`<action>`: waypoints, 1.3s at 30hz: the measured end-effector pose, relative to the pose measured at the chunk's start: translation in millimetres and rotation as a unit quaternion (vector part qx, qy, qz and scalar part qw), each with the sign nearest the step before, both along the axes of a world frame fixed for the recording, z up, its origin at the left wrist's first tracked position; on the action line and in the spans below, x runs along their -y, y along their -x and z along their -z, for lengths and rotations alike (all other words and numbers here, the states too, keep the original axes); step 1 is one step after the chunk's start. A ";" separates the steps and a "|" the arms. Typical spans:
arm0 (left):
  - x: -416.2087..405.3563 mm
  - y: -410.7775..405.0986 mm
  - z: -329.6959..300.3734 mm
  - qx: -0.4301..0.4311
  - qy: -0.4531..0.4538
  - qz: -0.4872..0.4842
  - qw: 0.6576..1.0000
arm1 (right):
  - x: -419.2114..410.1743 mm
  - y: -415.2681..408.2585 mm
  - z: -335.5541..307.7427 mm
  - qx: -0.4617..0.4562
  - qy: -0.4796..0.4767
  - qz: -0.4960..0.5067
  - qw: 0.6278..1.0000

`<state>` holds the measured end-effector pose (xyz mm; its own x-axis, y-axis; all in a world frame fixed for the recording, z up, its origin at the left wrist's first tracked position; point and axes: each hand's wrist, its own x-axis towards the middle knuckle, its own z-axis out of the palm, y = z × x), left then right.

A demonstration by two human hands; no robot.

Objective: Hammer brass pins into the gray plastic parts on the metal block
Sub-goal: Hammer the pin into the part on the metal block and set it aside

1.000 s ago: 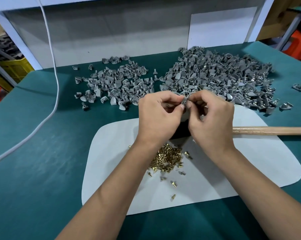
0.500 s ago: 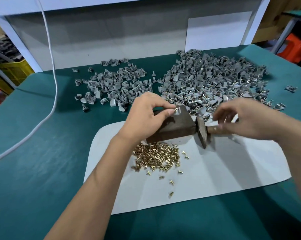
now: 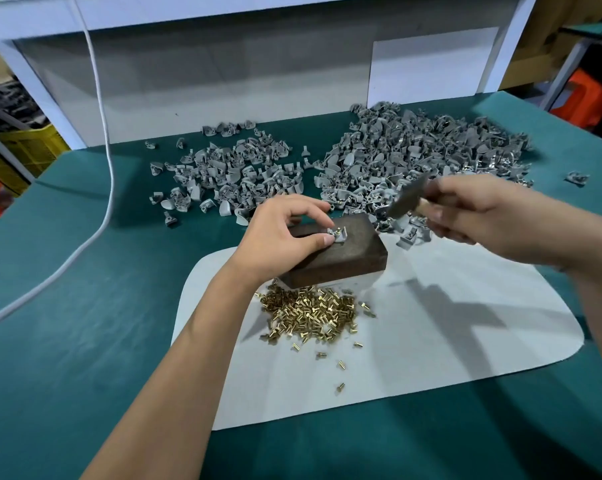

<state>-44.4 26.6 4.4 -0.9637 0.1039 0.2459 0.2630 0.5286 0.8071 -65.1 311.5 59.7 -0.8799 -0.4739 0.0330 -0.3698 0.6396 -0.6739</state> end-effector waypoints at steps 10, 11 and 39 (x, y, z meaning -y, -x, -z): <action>-4.4 -0.6 0.2 0.029 -0.039 0.000 0.999 | 56.9 -11.0 0.7 -0.213 0.014 0.030 0.976; -4.4 -0.8 0.1 0.034 -0.042 -0.001 0.999 | 60.4 -12.1 1.1 -0.239 0.026 0.046 0.970; -3.5 -2.9 -1.5 0.069 -0.055 -0.024 0.996 | 78.6 -17.2 -11.1 -0.270 -0.197 0.079 0.939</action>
<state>-41.5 30.1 6.0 -0.9922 0.0373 0.1188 0.1230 0.4438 0.8876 -47.9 232.8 70.7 -0.8458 -0.4072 0.3448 -0.4687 0.8758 -0.1154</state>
